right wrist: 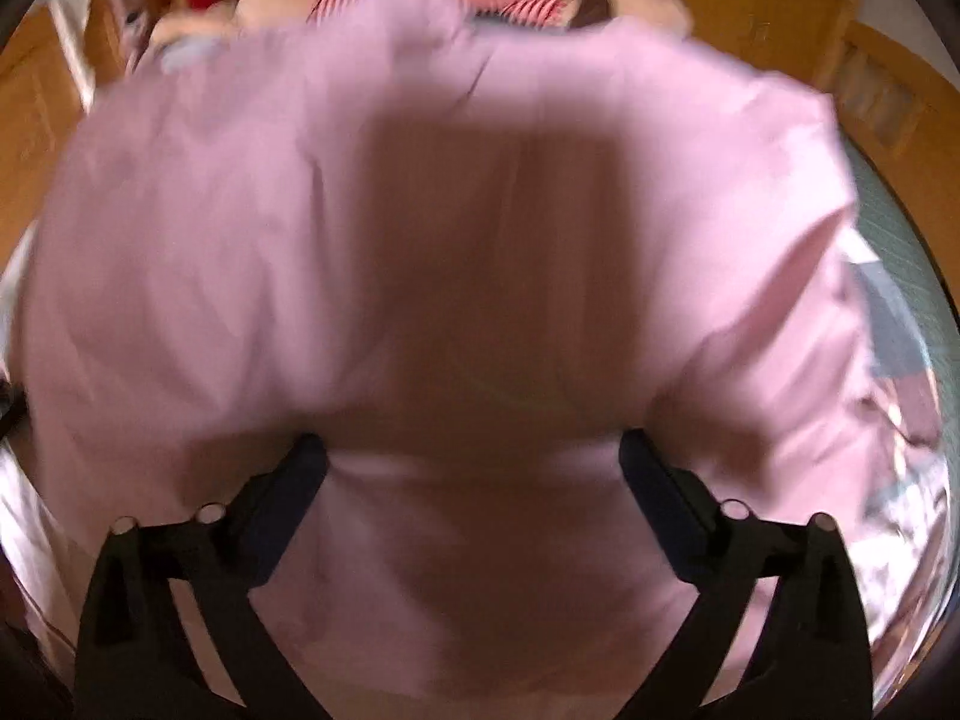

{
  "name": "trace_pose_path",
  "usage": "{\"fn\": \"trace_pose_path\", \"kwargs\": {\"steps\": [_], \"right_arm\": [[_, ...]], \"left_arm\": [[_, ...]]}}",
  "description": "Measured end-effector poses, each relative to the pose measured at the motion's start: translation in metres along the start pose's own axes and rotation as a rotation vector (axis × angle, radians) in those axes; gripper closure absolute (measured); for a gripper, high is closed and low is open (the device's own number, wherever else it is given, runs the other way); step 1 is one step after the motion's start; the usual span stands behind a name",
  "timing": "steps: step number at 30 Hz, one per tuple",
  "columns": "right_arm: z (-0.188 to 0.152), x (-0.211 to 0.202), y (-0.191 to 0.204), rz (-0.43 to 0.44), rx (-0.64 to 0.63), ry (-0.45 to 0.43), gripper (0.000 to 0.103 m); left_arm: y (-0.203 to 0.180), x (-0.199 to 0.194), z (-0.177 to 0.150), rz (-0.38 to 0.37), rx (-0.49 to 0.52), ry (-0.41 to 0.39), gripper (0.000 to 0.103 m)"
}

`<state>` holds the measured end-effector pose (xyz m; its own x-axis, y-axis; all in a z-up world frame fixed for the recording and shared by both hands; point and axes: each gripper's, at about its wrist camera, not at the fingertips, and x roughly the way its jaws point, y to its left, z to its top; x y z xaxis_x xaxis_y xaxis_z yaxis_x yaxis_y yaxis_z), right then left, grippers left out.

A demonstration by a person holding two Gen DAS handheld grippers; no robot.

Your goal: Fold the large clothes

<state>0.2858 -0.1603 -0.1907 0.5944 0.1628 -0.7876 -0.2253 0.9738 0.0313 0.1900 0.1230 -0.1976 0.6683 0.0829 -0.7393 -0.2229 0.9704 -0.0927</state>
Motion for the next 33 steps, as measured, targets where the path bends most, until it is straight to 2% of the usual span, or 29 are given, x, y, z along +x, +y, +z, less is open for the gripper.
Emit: {"fn": "trace_pose_path", "kwargs": {"steps": [2,3,5,8,9,12,14,16,18,19,20,21,22,24,25,30,32,33], "right_arm": [[0.011,-0.027,0.019,0.03,-0.038,-0.12,0.013],[0.017,-0.033,0.032,0.048,-0.061,-0.144,0.013],[0.029,-0.023,0.056,0.117,-0.097,-0.105,0.013],[0.035,0.037,0.071,0.13,-0.091,0.039,0.014],[0.035,0.054,0.068,0.132,-0.083,0.06,0.01],[0.029,0.077,0.078,0.088,-0.13,0.043,0.001],[0.03,0.074,0.085,0.053,-0.164,0.06,0.001],[0.037,0.058,0.086,0.06,-0.161,0.061,0.003],[0.046,0.029,0.081,0.106,-0.133,-0.053,0.012],[0.048,0.009,0.081,0.118,-0.131,-0.149,0.012],[0.052,0.0,0.084,0.12,-0.132,-0.196,0.012],[0.057,0.001,0.086,0.118,-0.129,-0.201,0.012],[0.062,0.013,0.089,0.109,-0.124,-0.157,0.012],[0.064,0.06,0.095,0.066,-0.158,-0.015,0.01],[0.062,0.07,0.098,0.056,-0.182,-0.005,0.006],[0.058,0.063,0.099,0.047,-0.193,-0.031,0.001],[0.047,0.038,0.096,0.053,-0.176,-0.082,0.002],[0.043,0.025,0.091,0.059,-0.151,-0.138,0.002]], "left_arm": [[0.003,0.003,0.001,-0.01,-0.017,0.011,0.002],[0.004,0.004,0.0,-0.013,-0.022,0.013,0.002],[0.006,0.004,0.0,-0.014,-0.024,0.013,0.002],[0.006,0.006,0.0,-0.009,-0.017,0.014,0.002],[0.006,0.006,0.0,-0.002,-0.017,0.017,0.002],[0.008,0.01,0.0,0.014,-0.015,0.027,0.002],[0.008,0.012,0.0,0.019,-0.013,0.043,0.002],[0.008,0.012,0.0,0.023,-0.015,0.061,0.002],[0.011,0.012,0.0,0.008,-0.039,0.073,0.002],[0.012,0.012,0.0,0.001,-0.051,0.079,0.002],[0.014,0.012,-0.001,-0.004,-0.06,0.081,0.002],[0.014,0.013,-0.001,-0.007,-0.064,0.081,0.002],[0.015,0.013,-0.002,-0.007,-0.065,0.081,0.002],[0.013,0.014,-0.003,-0.004,-0.06,0.074,0.002],[0.013,0.014,-0.003,-0.002,-0.058,0.071,0.002],[0.009,0.016,-0.002,0.02,-0.033,0.075,0.002],[0.01,0.01,0.0,0.021,-0.059,0.074,0.002],[0.011,0.004,0.002,0.014,-0.078,0.062,0.002]]}}
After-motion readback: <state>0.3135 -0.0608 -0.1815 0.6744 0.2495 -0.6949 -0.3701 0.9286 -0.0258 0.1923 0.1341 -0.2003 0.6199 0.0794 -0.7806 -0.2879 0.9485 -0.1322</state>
